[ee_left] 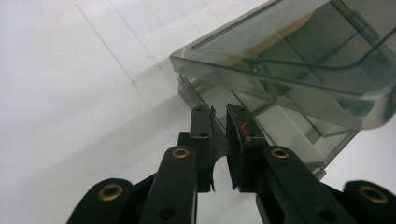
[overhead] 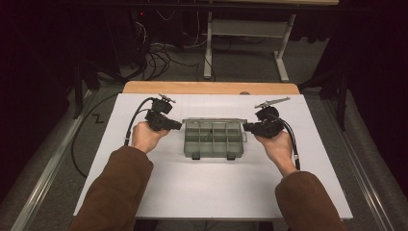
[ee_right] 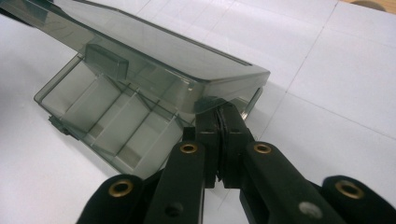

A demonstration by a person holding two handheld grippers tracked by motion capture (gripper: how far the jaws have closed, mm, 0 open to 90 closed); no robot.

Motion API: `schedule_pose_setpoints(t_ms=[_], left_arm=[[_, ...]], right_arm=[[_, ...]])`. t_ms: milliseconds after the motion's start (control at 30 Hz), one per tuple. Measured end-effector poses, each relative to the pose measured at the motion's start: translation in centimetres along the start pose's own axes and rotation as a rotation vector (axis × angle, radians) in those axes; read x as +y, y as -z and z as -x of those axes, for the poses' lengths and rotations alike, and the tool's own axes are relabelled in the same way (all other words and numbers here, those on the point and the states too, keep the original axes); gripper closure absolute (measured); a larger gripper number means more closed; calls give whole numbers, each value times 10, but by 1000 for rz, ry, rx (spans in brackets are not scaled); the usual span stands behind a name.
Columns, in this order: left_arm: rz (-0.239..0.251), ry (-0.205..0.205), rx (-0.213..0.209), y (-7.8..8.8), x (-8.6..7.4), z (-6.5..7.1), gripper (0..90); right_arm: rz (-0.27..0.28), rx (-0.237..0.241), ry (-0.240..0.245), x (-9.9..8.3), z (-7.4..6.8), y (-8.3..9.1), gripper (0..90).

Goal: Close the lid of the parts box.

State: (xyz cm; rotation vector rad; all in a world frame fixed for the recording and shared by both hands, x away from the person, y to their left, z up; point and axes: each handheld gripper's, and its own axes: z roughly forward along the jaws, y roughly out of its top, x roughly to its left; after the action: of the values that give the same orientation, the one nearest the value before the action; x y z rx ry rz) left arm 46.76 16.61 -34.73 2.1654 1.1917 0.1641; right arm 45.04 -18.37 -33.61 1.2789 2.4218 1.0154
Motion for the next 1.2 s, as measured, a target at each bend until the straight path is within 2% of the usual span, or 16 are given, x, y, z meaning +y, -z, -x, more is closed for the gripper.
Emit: schedule_pose_setpoints(t_ms=[267,500,767,900,1200], left_arm=[[45,5,-5,5,3,1,836],[75,-14,-19,6,5,7,835],[72,-41,-16,5,5,13,835],[68,-62,-2,5,4,17,836],[62,-77,3,2,-3,21,835]], right_arm=[[-12,17,17,-6,-2,-2,891],[-25,32,18,-12,-3,-4,889],[-44,39,22,-19,-1,-10,888],[-52,39,21,-22,0,-11,888],[-56,38,18,-27,2,-11,887]])
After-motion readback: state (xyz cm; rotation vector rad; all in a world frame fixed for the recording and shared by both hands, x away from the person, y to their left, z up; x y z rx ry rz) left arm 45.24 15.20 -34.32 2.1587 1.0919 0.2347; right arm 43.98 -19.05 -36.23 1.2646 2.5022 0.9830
